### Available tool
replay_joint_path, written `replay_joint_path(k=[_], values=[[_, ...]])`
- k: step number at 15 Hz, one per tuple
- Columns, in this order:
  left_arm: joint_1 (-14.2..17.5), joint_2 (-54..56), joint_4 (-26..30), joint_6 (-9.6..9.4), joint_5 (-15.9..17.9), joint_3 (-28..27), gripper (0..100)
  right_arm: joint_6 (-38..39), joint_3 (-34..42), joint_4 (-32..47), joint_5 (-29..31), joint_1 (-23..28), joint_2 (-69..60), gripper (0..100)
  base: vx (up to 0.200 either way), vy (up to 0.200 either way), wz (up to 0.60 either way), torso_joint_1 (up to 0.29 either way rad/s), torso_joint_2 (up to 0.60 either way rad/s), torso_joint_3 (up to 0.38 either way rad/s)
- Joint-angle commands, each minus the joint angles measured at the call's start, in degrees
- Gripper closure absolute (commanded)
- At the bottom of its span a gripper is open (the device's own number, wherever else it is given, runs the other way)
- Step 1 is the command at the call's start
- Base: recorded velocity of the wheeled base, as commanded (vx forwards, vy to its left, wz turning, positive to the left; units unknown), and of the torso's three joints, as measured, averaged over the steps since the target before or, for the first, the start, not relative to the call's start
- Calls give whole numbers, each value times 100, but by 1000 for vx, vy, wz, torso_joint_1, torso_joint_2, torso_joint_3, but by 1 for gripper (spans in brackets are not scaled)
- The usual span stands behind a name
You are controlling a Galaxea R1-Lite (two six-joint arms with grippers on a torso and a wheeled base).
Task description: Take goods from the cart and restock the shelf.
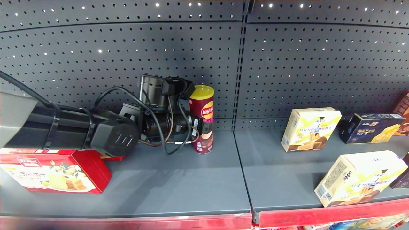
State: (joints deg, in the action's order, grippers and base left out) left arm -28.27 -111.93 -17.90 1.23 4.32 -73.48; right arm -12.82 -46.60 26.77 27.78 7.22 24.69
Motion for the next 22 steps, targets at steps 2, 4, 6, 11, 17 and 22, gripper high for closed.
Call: replay_joint_path(k=[2, 4, 6, 11, 17, 22], values=[[-21, -215, -3, 9, -54, -210, 0, -1, 37, 12, 8, -1, -87, 100, 0, 0, 0, 0, 0, 0], [-12, -294, -3, 18, -54, -236, 0, -10, 81, 39, -1, -1, -166, 100, 0, 0, 0, 0, 0, 0], [-3, -408, -12, 18, -62, -280, 0, -18, 160, 65, -1, -1, -298, 100, 0, 0, 0, 0, 0, 0], [-12, -628, -12, 53, -177, -518, 100, -212, 169, 65, -1, 8, -456, 100, 0, 0, 0, 0, 0, 0], [-100, -593, -3, 61, -177, -439, 100, -256, 169, 100, -1, 8, -597, 100, 0, 0, 0, 0, 0, 0], [-337, 339, -487, 598, -54, 590, 100, -256, 178, 109, -10, 8, -772, 100, 0, 0, 0, 0, 0, 0]])
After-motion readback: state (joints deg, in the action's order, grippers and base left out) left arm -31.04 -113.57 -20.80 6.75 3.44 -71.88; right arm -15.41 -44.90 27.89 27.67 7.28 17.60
